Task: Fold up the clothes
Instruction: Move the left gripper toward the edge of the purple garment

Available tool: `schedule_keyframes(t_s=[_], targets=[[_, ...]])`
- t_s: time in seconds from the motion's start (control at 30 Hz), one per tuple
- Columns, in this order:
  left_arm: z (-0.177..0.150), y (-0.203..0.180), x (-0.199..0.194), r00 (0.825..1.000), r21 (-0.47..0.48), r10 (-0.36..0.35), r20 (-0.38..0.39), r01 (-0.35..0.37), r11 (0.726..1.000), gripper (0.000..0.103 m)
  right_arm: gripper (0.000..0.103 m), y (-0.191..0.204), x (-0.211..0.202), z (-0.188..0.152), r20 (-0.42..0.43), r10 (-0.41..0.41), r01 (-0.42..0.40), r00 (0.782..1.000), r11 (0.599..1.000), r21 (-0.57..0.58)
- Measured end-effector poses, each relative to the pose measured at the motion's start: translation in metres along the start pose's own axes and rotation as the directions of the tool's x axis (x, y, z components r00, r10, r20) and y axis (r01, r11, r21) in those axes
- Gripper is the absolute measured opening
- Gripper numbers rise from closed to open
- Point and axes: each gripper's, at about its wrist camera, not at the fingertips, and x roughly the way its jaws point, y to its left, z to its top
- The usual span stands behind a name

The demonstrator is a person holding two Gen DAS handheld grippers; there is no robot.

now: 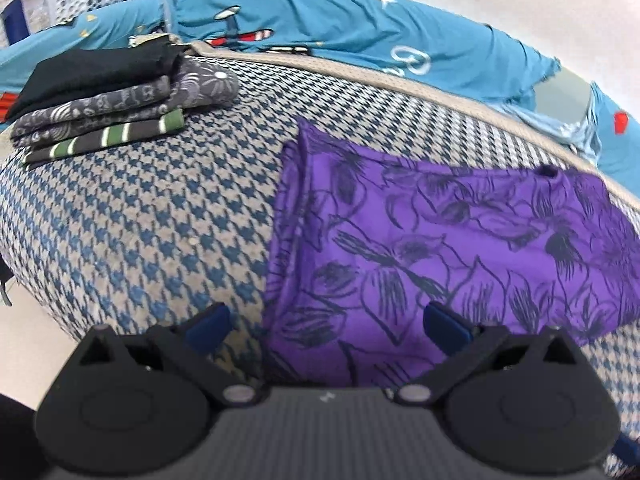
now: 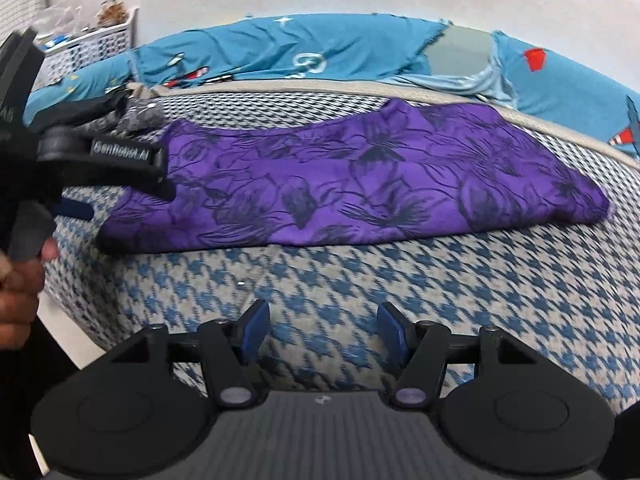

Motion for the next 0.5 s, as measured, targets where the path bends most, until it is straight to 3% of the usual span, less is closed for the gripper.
schedule_keyframes(t_s=[0.27, 0.5], targets=[[0.024, 0.031, 0.002, 1.000, -0.096, 0.001, -0.011, -0.002, 0.995, 0.103, 0.059, 0.023, 0.008, 0.008, 0.005, 0.077, -0.077, 0.997, 0.995, -0.064], [0.047, 0.035, 0.010, 0.999, -0.039, -0.017, -0.035, 0.015, 0.999, 0.103, 0.059, 0.042, 0.016, 0.019, -0.004, 0.151, -0.150, 0.988, 0.978, -0.143]])
